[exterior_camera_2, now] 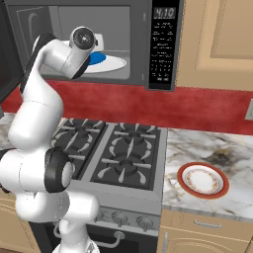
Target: Pick the kebab skewer from the counter and place it in the microwave. Then turn on the microwave.
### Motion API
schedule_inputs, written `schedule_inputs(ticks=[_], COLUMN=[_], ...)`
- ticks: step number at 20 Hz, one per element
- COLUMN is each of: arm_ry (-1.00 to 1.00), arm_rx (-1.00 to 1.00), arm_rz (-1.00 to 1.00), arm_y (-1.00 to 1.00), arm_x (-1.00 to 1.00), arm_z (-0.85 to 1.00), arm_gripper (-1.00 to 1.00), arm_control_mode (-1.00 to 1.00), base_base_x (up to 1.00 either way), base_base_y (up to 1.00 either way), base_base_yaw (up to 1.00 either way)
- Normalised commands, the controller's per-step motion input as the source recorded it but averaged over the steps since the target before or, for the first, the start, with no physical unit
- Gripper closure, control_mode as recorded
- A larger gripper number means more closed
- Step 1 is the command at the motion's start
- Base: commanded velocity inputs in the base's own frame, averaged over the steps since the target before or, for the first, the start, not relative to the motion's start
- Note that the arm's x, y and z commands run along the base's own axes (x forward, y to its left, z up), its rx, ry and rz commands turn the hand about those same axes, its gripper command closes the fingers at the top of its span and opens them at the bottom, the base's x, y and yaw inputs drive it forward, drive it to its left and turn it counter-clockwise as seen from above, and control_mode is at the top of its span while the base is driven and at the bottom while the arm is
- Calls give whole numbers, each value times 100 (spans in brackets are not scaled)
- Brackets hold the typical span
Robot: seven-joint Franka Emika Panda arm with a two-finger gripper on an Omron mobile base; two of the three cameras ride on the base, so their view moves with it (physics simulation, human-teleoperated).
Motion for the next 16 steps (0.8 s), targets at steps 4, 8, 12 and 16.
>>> schedule_inputs(ticks=[4,8,12,16], arm_ry=[5,9,6,2], arm_rx=[2,0,0,4], arm_rz=[-5,-4,-2,-4], arm_y=[-17,-18,-15,-13], arm_x=[-37,-36,-40,-44], arm_z=[15,11,6,0], arm_gripper=[-100,-100,-100,-100], arm_control_mode=[-100,-100,-100,-100], base_base_x=[0,0,0,0], base_base_y=[0,0,0,0], base_base_yaw=[0,0,0,0])
